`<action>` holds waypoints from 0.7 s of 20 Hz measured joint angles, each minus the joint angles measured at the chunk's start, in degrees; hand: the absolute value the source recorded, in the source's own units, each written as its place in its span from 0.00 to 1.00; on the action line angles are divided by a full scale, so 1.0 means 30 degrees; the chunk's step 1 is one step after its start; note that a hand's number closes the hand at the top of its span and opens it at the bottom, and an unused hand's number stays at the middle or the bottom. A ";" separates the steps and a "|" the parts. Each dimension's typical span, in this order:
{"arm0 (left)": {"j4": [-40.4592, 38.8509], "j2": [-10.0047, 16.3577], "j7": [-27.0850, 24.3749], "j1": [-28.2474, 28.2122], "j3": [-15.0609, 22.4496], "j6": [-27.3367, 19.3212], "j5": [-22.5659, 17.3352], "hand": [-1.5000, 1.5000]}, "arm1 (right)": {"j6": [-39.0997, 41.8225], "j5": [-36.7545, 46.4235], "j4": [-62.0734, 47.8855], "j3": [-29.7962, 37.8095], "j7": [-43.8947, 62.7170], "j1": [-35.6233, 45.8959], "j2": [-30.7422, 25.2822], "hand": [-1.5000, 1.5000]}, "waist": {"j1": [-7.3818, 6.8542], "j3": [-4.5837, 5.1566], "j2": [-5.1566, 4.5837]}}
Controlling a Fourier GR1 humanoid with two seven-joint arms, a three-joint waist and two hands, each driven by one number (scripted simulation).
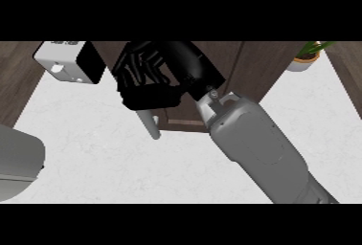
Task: Pick up the wine, place it into the cabinet and close the cabinet
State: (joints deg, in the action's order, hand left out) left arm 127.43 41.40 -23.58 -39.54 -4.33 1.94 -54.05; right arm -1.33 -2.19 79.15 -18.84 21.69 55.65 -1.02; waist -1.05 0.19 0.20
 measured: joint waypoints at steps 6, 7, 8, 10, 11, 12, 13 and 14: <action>0.0022 -0.0660 0.1105 0.2008 0.1536 -0.1717 0.0937 0.00 | 0.1485 -0.0349 -0.1539 0.0460 -0.2271 0.0329 -0.0190 1.00 | -0.0009 0.0117 0.0236; -0.0089 -0.0782 0.1178 0.2303 0.1744 -0.1858 0.1036 0.00 | 0.1644 -0.0336 -0.1747 0.0475 -0.2518 0.0428 -0.0233 1.00 | -0.0017 0.0140 0.0250; -0.0177 -0.0932 0.1220 0.2587 0.1985 -0.2079 0.1199 0.00 | 0.1806 -0.0338 -0.1964 0.0504 -0.2817 0.0509 -0.0285 1.00 | -0.0030 0.0164 0.0268; -0.0304 -0.1136 0.1321 0.3108 0.2341 -0.2419 0.1494 0.00 | 0.2212 -0.0472 -0.2307 0.0588 -0.3146 0.0701 -0.0409 1.00 | -0.0051 0.0212 0.0277; -0.0430 -0.1275 0.1326 0.3388 0.2547 -0.2569 0.1648 0.00 | 0.2370 -0.0456 -0.2480 0.0605 -0.3560 0.0729 -0.0470 1.00 | -0.0062 0.0243 0.0291; -0.0580 -0.1380 0.1387 0.3612 0.2724 -0.2693 0.1734 0.00 | 0.2533 -0.0436 -0.2675 0.0624 -0.3970 0.0764 -0.0534 1.00 | -0.0088 0.0261 0.0309; -0.0822 -0.1476 0.1383 0.3827 0.2863 -0.2701 0.1835 0.00 | 0.2631 -0.0425 -0.2836 0.0636 -0.4093 0.0862 -0.0549 1.00 | -0.0091 0.0277 0.0315; -0.0849 -0.1590 0.1375 0.3900 0.3053 -0.2795 0.2018 0.00 | 0.2723 -0.0419 -0.2957 0.0664 -0.4266 0.0891 -0.0595 1.00 | -0.0133 0.0300 0.0337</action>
